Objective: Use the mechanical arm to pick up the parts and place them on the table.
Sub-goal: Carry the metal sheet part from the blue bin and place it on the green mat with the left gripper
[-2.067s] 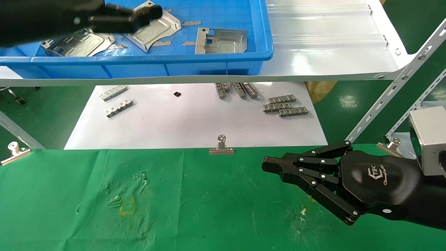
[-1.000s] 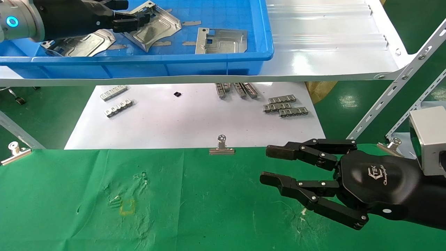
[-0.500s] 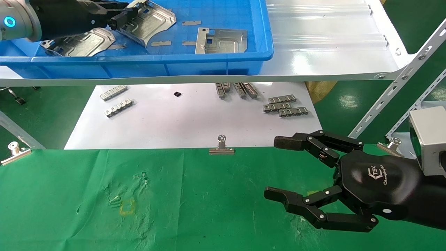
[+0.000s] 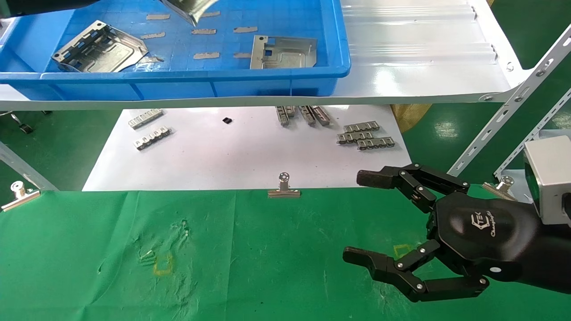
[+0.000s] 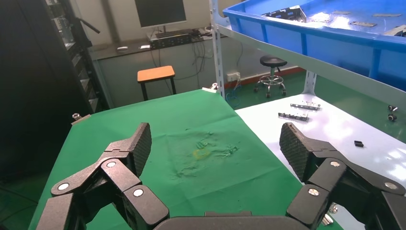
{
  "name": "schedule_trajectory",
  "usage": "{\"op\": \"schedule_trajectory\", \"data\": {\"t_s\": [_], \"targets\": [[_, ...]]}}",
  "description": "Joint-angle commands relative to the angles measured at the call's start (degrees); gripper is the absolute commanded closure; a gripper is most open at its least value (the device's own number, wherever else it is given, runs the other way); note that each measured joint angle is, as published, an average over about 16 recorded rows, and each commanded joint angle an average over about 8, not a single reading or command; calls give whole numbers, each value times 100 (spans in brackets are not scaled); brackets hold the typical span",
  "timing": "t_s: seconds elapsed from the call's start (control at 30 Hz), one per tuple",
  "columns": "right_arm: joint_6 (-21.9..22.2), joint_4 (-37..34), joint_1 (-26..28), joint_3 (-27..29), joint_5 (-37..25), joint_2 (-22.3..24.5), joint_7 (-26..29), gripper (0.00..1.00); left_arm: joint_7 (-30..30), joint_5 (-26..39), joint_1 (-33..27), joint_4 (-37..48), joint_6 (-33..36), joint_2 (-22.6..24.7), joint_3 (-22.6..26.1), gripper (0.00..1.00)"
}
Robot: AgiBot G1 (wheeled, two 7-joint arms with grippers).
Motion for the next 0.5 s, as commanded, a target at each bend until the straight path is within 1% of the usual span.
{"op": "schedule_trajectory", "data": {"t_s": [0.03,0.13,0.23,0.37,0.5], "targets": [[0,0,0,0,0,0,0,0,69,-48,-20,-79,466,-80,-24,100],[0,0,0,0,0,0,0,0,192,-113,20,-176,1270,-162,-33,100],[0,0,0,0,0,0,0,0,305,-198,100,-320,1792,-231,-29,100],[0,0,0,0,0,0,0,0,380,-386,347,-779,2005,-369,55,100],[0,0,0,0,0,0,0,0,310,-822,835,-1733,2040,-699,295,100]]}}
